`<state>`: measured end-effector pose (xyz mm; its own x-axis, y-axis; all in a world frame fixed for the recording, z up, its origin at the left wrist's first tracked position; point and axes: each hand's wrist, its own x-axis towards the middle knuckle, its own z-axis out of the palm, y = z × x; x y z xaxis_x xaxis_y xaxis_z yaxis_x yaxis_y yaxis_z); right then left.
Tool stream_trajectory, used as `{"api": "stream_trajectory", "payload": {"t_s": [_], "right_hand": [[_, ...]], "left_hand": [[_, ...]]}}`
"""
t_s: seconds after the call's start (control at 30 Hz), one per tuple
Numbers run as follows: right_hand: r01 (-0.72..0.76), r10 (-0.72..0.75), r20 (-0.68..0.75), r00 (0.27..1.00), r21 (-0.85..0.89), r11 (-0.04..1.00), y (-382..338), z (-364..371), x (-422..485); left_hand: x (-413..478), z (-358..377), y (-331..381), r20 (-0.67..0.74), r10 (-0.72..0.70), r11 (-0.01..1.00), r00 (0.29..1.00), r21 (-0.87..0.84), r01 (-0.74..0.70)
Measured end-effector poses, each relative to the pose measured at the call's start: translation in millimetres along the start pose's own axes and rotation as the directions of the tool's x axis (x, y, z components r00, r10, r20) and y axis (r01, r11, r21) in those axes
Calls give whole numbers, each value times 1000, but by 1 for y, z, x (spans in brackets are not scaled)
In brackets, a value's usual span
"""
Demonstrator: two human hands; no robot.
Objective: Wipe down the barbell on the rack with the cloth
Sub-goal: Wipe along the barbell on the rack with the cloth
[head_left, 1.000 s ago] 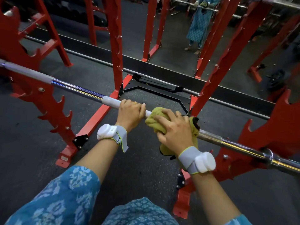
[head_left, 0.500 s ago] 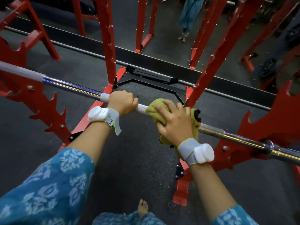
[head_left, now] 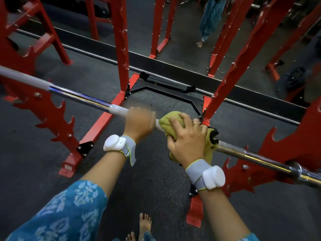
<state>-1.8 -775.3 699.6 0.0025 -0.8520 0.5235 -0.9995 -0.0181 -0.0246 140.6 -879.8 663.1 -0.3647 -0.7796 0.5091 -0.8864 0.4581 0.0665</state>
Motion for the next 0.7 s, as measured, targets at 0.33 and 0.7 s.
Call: {"api": "stream_trajectory", "payload": {"t_s": [0.33, 0.7], "right_hand": [[-57, 57, -26, 998, 0, 998, 22, -7, -18], [309, -306, -60, 950, 48, 950, 8, 6, -29]], "left_hand": [[23, -11, 7, 309, -39, 999, 950, 44, 27], [20, -10, 9, 273, -51, 999, 961, 28, 45]]}}
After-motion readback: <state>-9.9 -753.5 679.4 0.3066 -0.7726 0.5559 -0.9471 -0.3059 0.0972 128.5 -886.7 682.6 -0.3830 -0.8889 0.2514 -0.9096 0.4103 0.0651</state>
